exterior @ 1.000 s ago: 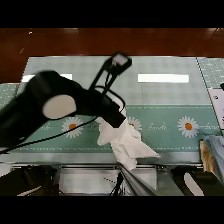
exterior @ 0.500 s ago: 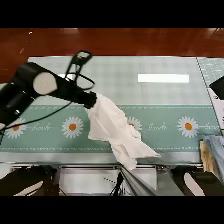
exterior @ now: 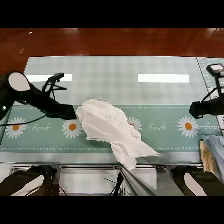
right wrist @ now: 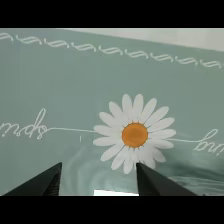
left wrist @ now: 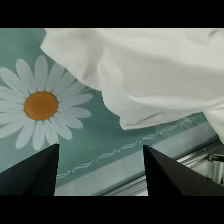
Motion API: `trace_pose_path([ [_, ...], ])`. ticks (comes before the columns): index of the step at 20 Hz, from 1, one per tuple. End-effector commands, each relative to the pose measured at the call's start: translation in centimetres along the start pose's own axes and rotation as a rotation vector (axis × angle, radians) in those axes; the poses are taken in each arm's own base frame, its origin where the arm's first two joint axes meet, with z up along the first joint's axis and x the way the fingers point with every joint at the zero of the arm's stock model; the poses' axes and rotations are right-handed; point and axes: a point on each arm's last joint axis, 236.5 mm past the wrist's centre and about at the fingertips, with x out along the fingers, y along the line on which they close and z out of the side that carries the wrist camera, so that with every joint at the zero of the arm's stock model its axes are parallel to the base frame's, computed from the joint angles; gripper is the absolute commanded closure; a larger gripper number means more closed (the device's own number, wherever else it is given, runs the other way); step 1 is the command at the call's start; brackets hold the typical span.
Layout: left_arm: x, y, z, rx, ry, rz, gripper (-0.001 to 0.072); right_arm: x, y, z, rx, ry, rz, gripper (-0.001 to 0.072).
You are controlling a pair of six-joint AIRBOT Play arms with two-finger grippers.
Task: Fold the shirts.
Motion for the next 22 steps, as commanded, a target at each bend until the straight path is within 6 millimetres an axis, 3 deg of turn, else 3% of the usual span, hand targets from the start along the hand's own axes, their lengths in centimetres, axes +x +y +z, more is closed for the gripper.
trace_pose_path([
  [1,3.9,0.1,-2.6,-0.061,0.044,-0.115,0.0087,2.9,1.7,-2.1,0.001,0.061,0.060,0.0168],
  [7,8.2,-0.6,-2.1,-0.144,-0.028,-0.231,0.0087,2.8,3.8,-0.2,0.045,-0.015,0.148,0.0167],
  [13,10.8,-2.4,1.3,-0.238,-0.081,-0.411,0.0105,2.6,4.8,-1.0,0.080,0.020,0.192,0.0167],
  [14,11.4,-2.4,1.2,-0.261,-0.065,-0.426,0.0226,2.6,4.8,-1.2,0.079,0.030,0.193,0.0167],
  [15,11.9,-2.2,1.0,-0.274,-0.048,-0.427,0.0482,2.5,4.9,-1.5,0.077,0.044,0.194,0.0167],
  [16,12.1,-2.2,0.8,-0.276,-0.036,-0.429,0.0653,2.5,5.0,-2.1,0.075,0.067,0.198,0.0167],
  [20,11.5,-2.8,0.6,-0.213,-0.040,-0.445,0.0681,2.2,5.5,-5.2,0.110,0.192,0.272,0.0168],
  [22,11.2,-3.1,0.3,-0.193,-0.036,-0.456,0.0682,2.2,8.0,-6.3,0.202,0.219,0.477,0.0168],
])
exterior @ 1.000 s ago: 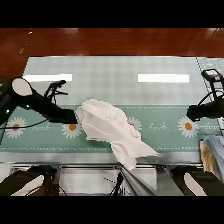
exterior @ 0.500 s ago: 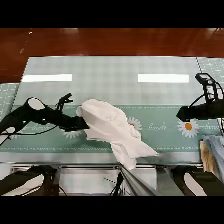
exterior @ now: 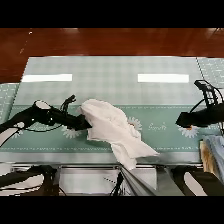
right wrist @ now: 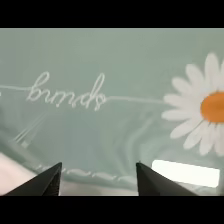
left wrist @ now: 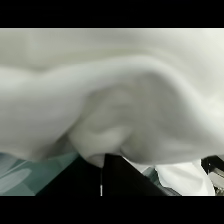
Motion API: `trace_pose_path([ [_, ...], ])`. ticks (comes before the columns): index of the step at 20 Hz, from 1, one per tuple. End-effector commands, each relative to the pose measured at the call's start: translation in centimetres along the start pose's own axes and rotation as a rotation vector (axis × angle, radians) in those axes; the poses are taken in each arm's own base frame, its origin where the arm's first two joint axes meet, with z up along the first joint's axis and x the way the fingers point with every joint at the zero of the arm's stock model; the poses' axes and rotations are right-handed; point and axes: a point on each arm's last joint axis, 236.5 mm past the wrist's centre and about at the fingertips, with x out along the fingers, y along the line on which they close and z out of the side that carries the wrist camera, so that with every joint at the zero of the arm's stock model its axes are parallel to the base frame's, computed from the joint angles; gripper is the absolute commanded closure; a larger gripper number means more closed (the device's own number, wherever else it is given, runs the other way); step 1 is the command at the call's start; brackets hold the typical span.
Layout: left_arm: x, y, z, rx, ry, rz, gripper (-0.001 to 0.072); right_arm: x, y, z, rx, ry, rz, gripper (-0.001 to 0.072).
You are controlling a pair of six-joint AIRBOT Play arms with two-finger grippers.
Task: Fold the shirts.
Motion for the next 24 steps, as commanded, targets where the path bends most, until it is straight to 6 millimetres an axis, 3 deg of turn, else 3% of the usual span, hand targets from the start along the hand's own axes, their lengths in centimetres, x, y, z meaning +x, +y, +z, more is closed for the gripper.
trace_pose_path([
  [1,-0.1,-0.7,-0.3,0.044,0.011,-0.025,0.0681,0.9,4.0,-2.6,0.102,0.072,0.320,0.0168],
  [3,-0.2,-0.9,-0.5,0.048,0.017,-0.030,0.0681,2.5,5.7,-4.6,0.165,0.122,0.465,0.0166],
  [7,-0.2,-1.2,-1.1,0.060,0.039,-0.045,0.0681,6.2,6.0,-8.2,0.226,0.209,0.487,0.0166],
  [12,-0.2,-1.3,-1.1,0.059,0.040,-0.046,0.0681,7.1,6.5,-7.2,0.247,0.156,0.502,0.0167],
  [16,-0.2,-1.3,-1.1,0.059,0.040,-0.046,0.0681,8.5,8.9,-7.7,0.094,0.171,0.446,0.0167],
  [19,-0.2,-1.3,-1.1,0.059,0.041,-0.047,0.0681,10.5,8.9,-7.6,0.034,0.151,0.319,0.0167],
  [24,-0.3,-1.3,-1.2,0.059,0.043,-0.049,0.0681,13.4,12.5,-10.1,0.015,0.314,0.380,0.0189],
])
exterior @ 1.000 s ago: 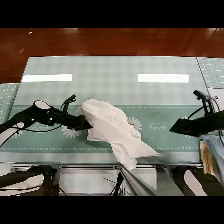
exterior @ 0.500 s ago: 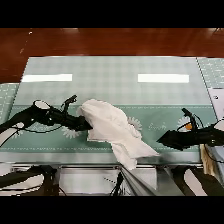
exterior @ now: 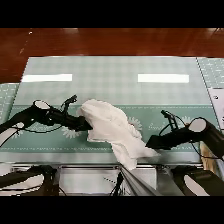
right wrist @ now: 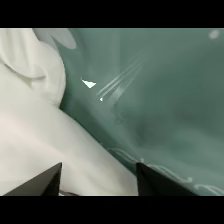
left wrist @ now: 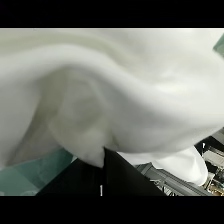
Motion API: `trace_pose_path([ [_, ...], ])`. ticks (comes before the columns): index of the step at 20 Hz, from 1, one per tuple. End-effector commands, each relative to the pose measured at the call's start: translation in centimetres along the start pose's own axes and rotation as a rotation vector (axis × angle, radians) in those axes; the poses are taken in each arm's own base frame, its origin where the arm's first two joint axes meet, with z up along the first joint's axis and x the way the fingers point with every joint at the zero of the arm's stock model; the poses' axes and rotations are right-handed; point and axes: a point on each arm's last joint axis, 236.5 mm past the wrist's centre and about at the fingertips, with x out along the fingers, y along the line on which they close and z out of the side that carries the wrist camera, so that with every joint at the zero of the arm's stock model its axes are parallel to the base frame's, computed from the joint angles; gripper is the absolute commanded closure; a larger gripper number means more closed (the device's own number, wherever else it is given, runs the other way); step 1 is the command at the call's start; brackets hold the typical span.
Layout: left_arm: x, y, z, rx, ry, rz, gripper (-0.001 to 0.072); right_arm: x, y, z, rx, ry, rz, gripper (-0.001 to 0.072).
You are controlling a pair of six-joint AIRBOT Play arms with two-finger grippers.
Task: Fold the shirts.
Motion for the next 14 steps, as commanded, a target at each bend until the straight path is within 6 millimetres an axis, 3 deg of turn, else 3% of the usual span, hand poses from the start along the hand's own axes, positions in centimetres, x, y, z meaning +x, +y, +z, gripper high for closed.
trace_pose_path([
  [1,0.0,0.0,0.0,0.000,0.001,-0.001,0.0681,3.1,2.3,-0.7,-0.019,0.084,0.063,0.0272],
  [3,-0.3,-0.2,0.5,0.009,-0.011,-0.001,0.0682,3.6,3.1,-1.1,-0.053,0.110,0.095,0.0578],
  [4,-0.8,-0.5,1.1,0.022,-0.024,-0.004,0.0682,3.3,3.2,-1.2,-0.067,0.115,0.096,0.0698],
  [7,-4.3,-3.5,4.0,0.114,-0.091,-0.038,0.0683,0.1,4.1,0.2,-0.166,0.072,0.092,0.0698],
  [9,-8.4,-6.7,6.2,0.213,-0.175,-0.050,0.0683,-3.9,4.6,2.8,-0.219,-0.048,0.044,0.0698],
  [12,-16.5,-12.9,8.8,0.372,-0.371,-0.023,0.0683,-13.1,6.0,7.6,-0.258,-0.350,-0.035,0.0699],
  [14,-21.5,-18.4,8.7,0.526,-0.498,0.009,0.0683,-19.5,9.1,9.3,-0.300,-0.547,-0.006,0.0699],
])
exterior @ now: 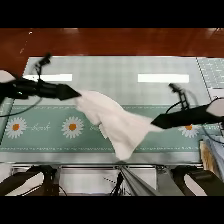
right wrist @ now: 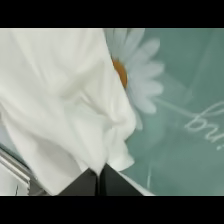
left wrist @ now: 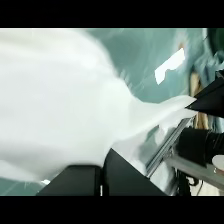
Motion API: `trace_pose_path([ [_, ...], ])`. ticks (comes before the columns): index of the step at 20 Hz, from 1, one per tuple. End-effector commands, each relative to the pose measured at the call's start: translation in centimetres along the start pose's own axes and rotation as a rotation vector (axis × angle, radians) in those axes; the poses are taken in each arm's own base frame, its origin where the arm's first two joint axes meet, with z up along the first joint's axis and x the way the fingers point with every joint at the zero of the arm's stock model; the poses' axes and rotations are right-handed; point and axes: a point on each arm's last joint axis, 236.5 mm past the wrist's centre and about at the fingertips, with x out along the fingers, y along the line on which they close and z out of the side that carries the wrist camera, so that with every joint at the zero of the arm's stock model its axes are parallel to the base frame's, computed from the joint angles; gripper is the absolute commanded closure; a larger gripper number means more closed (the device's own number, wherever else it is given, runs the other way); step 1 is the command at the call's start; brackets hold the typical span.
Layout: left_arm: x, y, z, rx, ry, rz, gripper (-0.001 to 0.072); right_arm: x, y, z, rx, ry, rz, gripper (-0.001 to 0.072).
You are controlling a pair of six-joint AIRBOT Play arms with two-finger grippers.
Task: Fold the shirts.
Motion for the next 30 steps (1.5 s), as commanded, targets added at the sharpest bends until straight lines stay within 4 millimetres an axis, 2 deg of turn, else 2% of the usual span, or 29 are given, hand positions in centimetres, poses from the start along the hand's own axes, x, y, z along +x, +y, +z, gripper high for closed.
trace_pose_path([
  [1,-7.6,-8.6,5.6,0.254,-0.203,0.038,0.0683,-9.5,3.3,6.4,-0.079,-0.308,-0.028,0.0699],
  [5,-15.9,-20.0,8.8,0.535,-0.461,0.086,0.0683,-19.4,9.2,11.3,-0.242,-0.589,-0.051,0.0699],
  [8,-20.7,-27.2,8.6,0.698,-0.613,0.103,0.0682,-27.8,13.8,13.5,-0.347,-0.830,-0.081,0.0699],
  [9,-22.0,-29.3,8.0,0.736,-0.647,0.102,0.0683,-30.5,15.3,13.6,-0.381,-0.902,-0.095,0.0699],
  [11,-23.9,-32.5,6.8,0.790,-0.702,0.100,0.0683,-35.0,17.1,13.1,-0.425,-1.008,-0.156,0.0699],
  [13,-25.4,-34.6,5.4,0.809,-0.742,0.112,0.0683,-38.2,17.2,12.0,-0.433,-1.062,-0.249,0.0699],
  [14,-25.6,-35.2,4.6,0.798,-0.742,0.107,0.0682,-39.1,17.0,11.4,-0.427,-1.067,-0.290,0.0699],
  [16,-25.2,-35.7,2.6,0.752,-0.698,0.086,0.0683,-39.7,16.7,9.9,-0.427,-1.038,-0.344,0.0699],
  [19,-23.7,-35.1,-0.7,0.664,-0.571,0.062,0.0683,-39.2,16.6,8.7,-0.428,-0.987,-0.358,0.0699],
  [22,-22.0,-34.1,-2.9,0.629,-0.437,0.037,0.0682,-38.7,15.3,9.3,-0.405,-0.955,-0.388,0.0699],
  [24,-20.7,-32.0,-3.0,0.548,-0.369,0.030,0.0682,-36.4,13.3,10.0,-0.368,-0.841,-0.397,0.0699],
  [27,-18.1,-27.8,-2.6,0.407,-0.271,0.011,0.0683,-30.8,9.0,10.8,-0.292,-0.559,-0.404,0.0699],
  [29,-15.8,-24.2,-2.4,0.294,-0.206,-0.007,0.0683,-27.7,6.1,12.6,-0.247,-0.431,-0.406,0.0699],
  [30,-14.5,-22.3,-2.1,0.228,-0.184,-0.017,0.0683,-26.0,5.0,14.1,-0.235,-0.391,-0.400,0.0699],
])
